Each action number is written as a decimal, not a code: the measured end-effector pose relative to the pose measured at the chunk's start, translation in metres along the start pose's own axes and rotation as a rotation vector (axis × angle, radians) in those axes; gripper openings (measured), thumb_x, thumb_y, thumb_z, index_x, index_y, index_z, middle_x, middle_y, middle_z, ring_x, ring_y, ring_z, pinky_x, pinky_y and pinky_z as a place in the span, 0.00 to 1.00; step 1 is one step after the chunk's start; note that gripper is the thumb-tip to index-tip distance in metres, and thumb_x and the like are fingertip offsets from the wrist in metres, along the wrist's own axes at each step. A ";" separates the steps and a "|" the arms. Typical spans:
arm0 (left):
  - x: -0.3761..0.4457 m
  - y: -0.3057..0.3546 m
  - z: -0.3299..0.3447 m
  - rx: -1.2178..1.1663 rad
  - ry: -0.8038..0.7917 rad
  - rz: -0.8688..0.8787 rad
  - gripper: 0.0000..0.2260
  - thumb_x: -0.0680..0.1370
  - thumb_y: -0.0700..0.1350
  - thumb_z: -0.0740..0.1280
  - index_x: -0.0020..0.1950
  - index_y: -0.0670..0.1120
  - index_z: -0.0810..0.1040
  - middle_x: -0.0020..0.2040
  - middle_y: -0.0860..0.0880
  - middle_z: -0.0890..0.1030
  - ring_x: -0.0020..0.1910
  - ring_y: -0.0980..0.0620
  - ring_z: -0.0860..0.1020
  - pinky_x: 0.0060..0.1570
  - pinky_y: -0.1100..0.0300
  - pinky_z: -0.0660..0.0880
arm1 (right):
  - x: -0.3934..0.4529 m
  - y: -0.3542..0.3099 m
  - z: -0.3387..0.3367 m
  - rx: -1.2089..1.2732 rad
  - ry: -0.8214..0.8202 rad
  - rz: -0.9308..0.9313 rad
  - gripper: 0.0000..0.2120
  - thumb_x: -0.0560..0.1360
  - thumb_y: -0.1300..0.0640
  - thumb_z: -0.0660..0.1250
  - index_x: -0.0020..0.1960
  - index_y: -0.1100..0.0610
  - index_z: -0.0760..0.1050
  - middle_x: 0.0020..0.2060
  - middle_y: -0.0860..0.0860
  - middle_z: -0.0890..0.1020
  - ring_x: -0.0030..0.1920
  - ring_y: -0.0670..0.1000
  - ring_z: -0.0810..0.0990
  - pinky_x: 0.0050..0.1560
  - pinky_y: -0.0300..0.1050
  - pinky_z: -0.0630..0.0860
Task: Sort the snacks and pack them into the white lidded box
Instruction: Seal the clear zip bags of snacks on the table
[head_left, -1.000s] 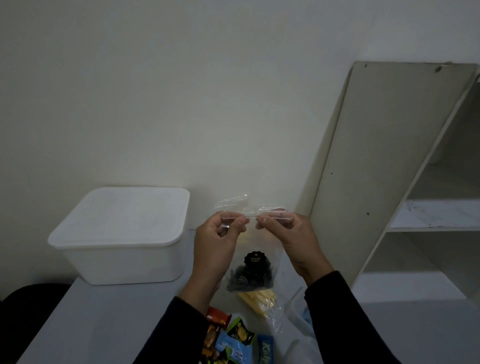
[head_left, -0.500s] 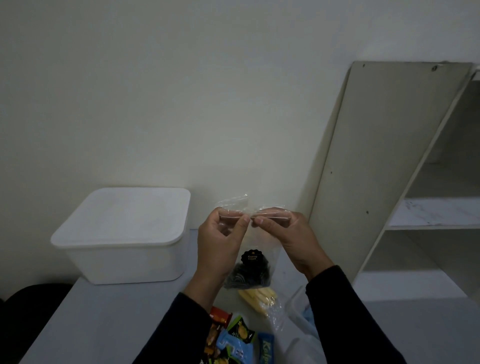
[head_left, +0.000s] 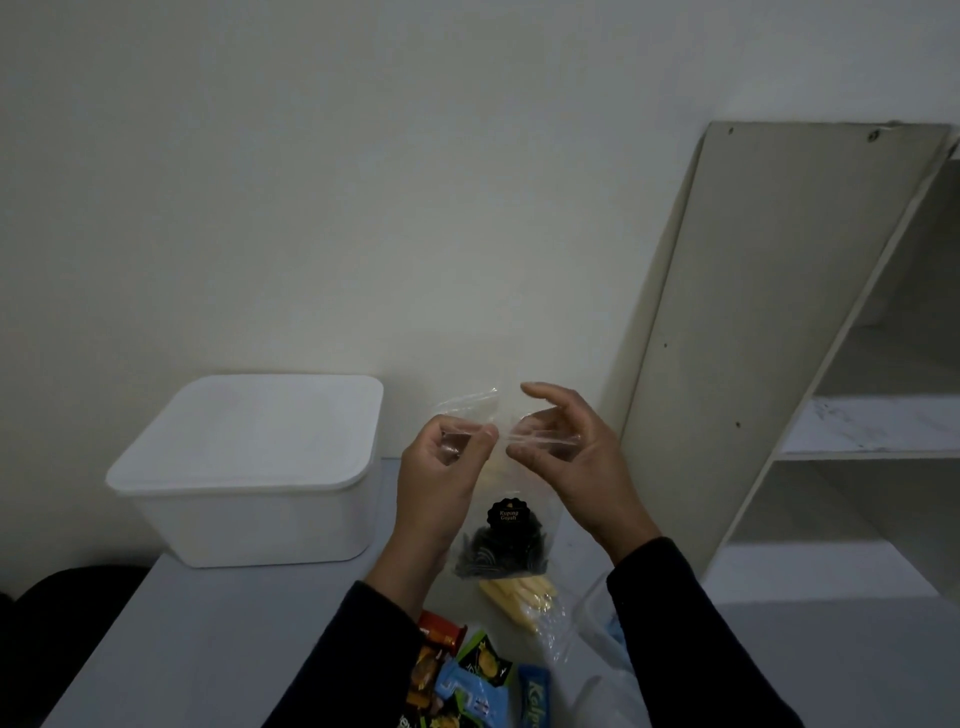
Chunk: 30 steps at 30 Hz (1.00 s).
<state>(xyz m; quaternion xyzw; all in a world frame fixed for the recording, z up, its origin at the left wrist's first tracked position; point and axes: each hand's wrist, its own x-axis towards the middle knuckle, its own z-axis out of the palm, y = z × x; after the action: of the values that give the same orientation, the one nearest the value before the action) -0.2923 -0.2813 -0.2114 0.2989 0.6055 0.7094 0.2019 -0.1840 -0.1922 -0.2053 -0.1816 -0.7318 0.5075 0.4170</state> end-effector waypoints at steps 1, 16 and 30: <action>0.000 -0.001 0.000 0.024 -0.008 0.009 0.03 0.74 0.45 0.71 0.41 0.50 0.78 0.41 0.52 0.82 0.43 0.51 0.79 0.42 0.62 0.75 | 0.001 0.002 -0.001 -0.029 0.010 -0.029 0.25 0.68 0.66 0.75 0.56 0.41 0.75 0.41 0.46 0.80 0.43 0.45 0.80 0.47 0.34 0.77; -0.001 -0.014 -0.003 0.225 -0.028 0.201 0.15 0.77 0.36 0.65 0.38 0.55 0.80 0.39 0.59 0.82 0.40 0.58 0.80 0.44 0.61 0.76 | 0.005 0.013 -0.002 -0.195 0.012 -0.077 0.07 0.72 0.67 0.71 0.45 0.56 0.81 0.43 0.48 0.80 0.33 0.44 0.81 0.39 0.36 0.78; 0.014 -0.016 -0.020 0.128 -0.114 0.137 0.15 0.81 0.39 0.59 0.47 0.59 0.79 0.48 0.60 0.82 0.50 0.61 0.79 0.53 0.61 0.76 | -0.003 0.020 0.004 -0.231 -0.073 0.124 0.18 0.70 0.67 0.72 0.38 0.43 0.80 0.37 0.43 0.84 0.42 0.45 0.81 0.48 0.41 0.77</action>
<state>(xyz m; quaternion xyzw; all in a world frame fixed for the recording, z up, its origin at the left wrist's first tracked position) -0.3174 -0.2845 -0.2268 0.3918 0.6152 0.6632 0.1676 -0.1891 -0.1880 -0.2250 -0.2548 -0.7874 0.4509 0.3342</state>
